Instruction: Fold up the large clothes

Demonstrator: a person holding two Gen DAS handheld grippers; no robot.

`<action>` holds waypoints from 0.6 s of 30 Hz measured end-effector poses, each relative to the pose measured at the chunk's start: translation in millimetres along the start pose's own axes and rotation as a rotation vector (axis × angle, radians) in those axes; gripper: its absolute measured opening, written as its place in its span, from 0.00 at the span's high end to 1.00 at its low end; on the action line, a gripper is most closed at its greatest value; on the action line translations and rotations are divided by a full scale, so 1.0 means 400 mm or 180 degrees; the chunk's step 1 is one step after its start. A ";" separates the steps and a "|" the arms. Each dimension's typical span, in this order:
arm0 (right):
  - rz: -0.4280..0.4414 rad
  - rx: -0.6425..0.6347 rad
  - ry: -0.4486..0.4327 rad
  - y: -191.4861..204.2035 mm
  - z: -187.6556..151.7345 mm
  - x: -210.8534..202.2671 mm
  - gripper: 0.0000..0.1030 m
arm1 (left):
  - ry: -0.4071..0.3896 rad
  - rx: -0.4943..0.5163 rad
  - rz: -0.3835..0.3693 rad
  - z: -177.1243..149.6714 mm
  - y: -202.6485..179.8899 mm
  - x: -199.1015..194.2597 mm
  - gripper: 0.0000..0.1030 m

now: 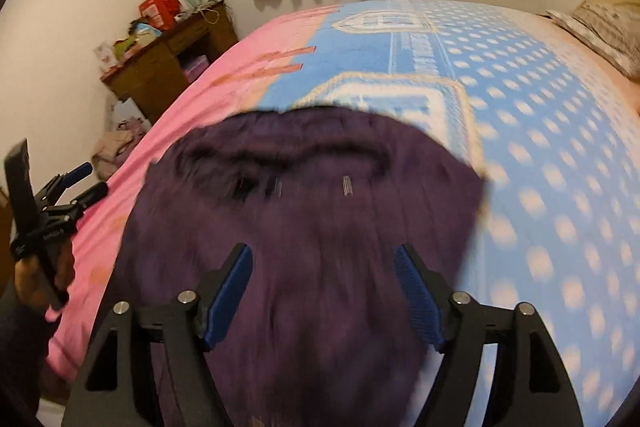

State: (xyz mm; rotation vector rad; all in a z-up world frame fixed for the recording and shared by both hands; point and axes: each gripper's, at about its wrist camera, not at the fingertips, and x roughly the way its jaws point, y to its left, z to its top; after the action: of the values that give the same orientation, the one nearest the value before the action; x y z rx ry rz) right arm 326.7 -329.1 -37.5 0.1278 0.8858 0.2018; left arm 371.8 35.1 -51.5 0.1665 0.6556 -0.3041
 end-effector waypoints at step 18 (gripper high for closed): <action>0.0722 0.0656 0.0042 -0.004 -0.676 -0.154 0.27 | 0.0245 -0.0871 -0.0389 -0.572 -0.017 -0.276 0.11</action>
State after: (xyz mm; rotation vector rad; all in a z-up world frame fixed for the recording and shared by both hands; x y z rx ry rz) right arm 78.5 -337.4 -160.6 0.4201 0.9037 0.3227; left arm 155.5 109.9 -162.3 -0.1246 0.7781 -0.3233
